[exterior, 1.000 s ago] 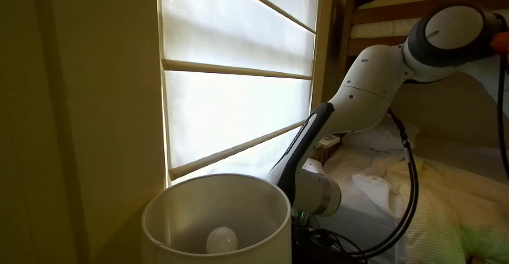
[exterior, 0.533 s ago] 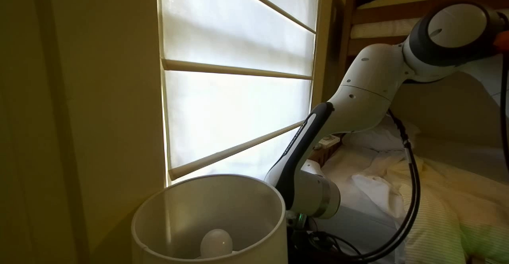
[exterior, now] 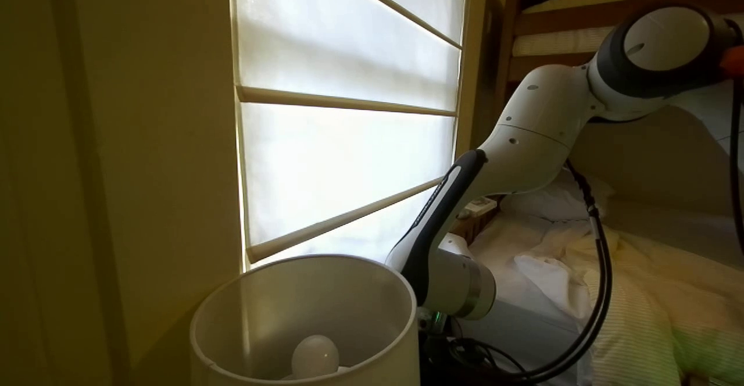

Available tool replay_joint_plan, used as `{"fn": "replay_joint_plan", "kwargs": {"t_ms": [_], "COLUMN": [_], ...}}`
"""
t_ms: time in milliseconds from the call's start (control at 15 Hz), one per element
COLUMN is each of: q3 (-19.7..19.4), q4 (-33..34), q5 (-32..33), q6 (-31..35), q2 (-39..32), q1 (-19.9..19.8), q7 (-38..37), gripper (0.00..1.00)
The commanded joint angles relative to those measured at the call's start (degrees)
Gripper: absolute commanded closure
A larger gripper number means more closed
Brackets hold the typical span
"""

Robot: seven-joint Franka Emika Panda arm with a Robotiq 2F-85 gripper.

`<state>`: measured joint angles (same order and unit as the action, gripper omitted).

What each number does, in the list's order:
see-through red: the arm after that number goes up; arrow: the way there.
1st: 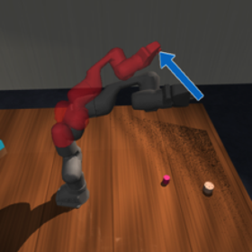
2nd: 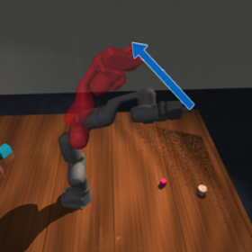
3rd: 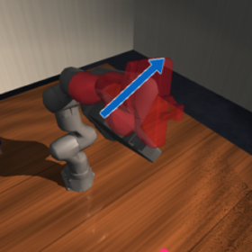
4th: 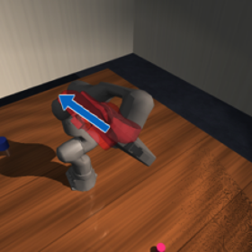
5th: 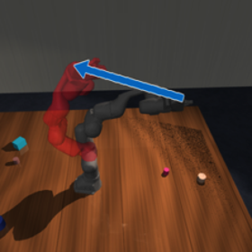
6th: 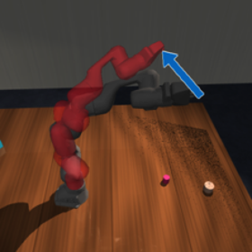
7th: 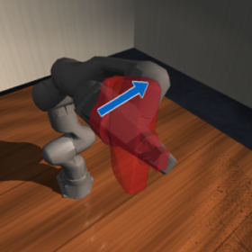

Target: Put the tissue dispenser on the table on the left

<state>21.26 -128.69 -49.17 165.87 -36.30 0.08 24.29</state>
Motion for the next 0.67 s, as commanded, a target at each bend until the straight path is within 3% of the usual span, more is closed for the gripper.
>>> {"fn": "replay_joint_plan", "kwargs": {"t_ms": [0, 533, 600], "q3": [1.14, 0.57, 0.66], "q4": [1.6, 0.35, -0.18], "q5": [-0.95, -2.07, -3.13], "q6": [-0.55, 0.04, 0.73], "q2": [-1.27, -0.51, -0.21], "q1": [-0.42, -1.33, -2.11], "q7": [0.0, -1.07, -1.3], "gripper": [0.59, 0.02, 0.01]}}
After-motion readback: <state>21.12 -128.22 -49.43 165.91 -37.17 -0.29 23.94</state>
